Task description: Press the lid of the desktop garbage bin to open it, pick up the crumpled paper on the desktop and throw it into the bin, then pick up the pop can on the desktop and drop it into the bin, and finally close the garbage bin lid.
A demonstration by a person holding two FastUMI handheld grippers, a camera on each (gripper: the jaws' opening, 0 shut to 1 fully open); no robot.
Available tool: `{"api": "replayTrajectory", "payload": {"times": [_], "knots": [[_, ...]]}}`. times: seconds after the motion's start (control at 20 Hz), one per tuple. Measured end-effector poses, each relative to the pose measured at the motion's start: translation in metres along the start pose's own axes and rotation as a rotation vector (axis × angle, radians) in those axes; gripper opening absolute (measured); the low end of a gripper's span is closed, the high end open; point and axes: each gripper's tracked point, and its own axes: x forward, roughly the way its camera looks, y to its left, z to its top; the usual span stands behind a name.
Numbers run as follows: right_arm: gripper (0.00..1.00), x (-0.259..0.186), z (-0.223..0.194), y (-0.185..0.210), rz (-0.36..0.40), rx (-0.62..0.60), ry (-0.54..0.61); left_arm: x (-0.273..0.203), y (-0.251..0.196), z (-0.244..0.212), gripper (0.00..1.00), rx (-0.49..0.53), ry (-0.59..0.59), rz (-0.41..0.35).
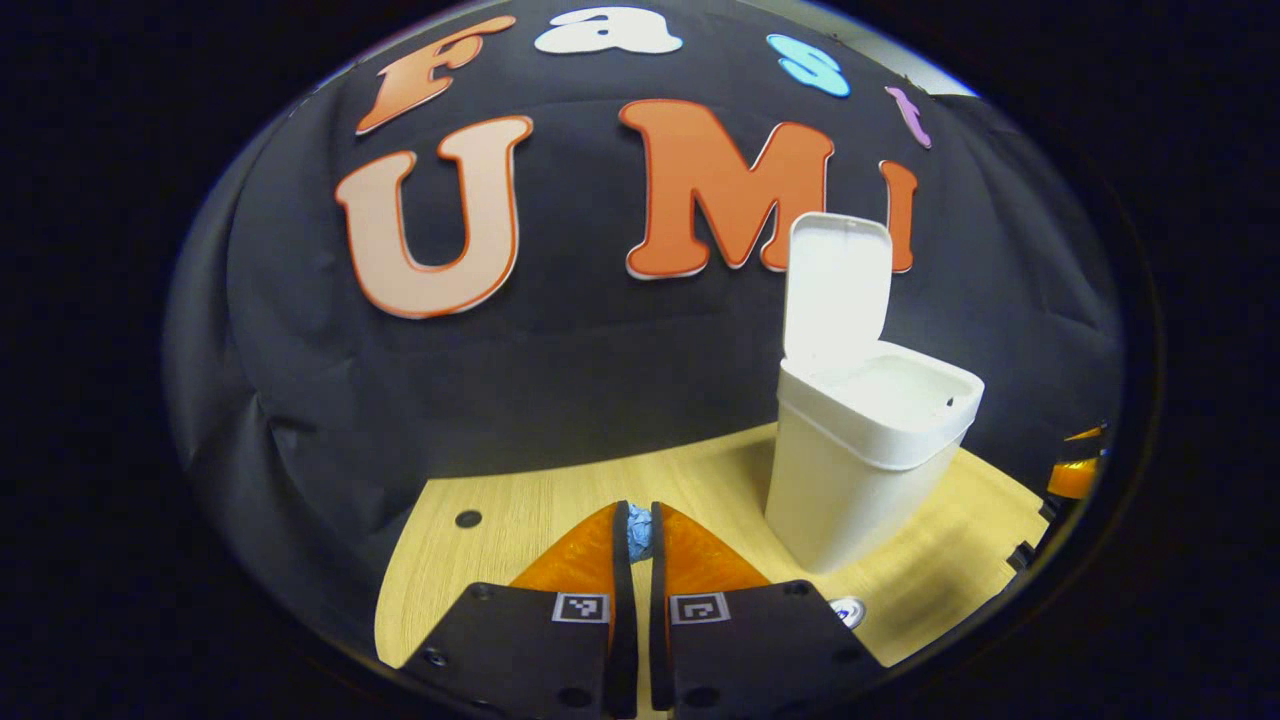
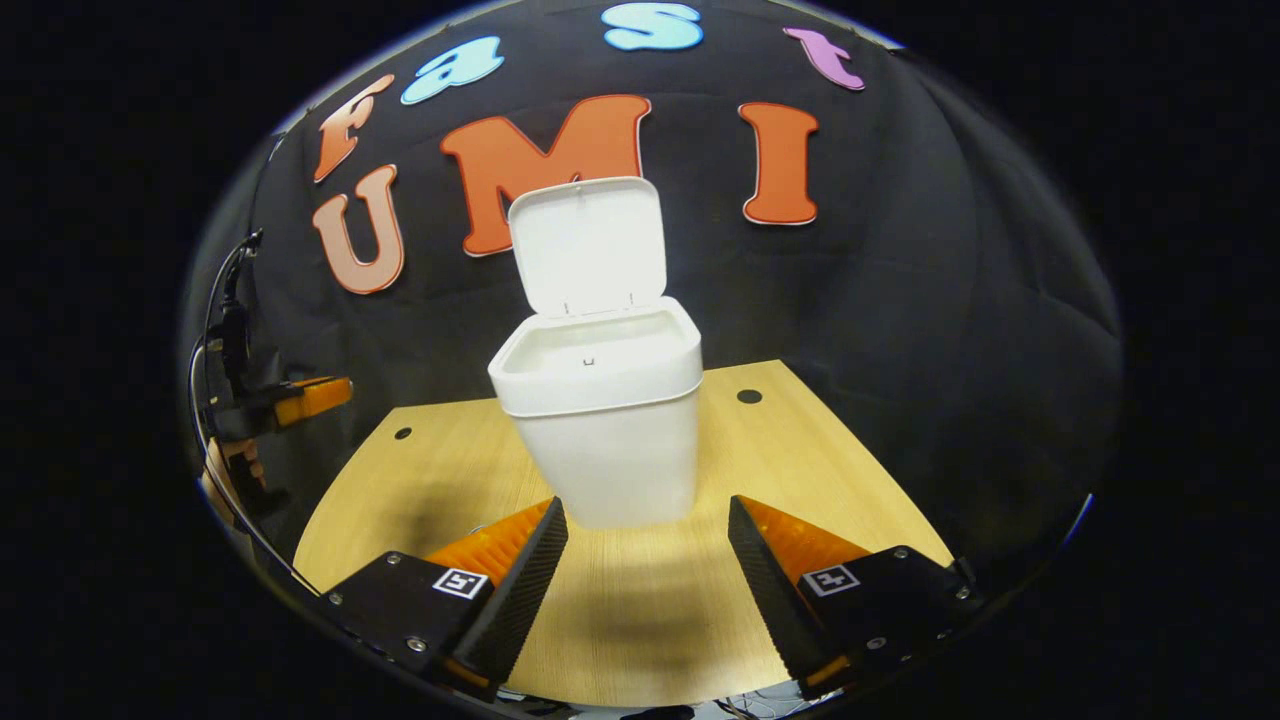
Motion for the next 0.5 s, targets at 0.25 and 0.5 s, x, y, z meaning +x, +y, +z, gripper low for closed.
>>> {"api": "replayTrajectory", "payload": {"times": [0.25, 0.5], "knots": [[0.98, -0.008, 0.008, -0.034, -0.049, 0.044, -0.026, 0.015, -0.06, 0.073, 0.08, 0.065, -0.071, -0.099], [0.98, -0.019, 0.001, -0.074, -0.115, 0.091, -0.024, 0.041, -0.131, 0.082, 0.08, 0.088, -0.076, -0.212]]}}
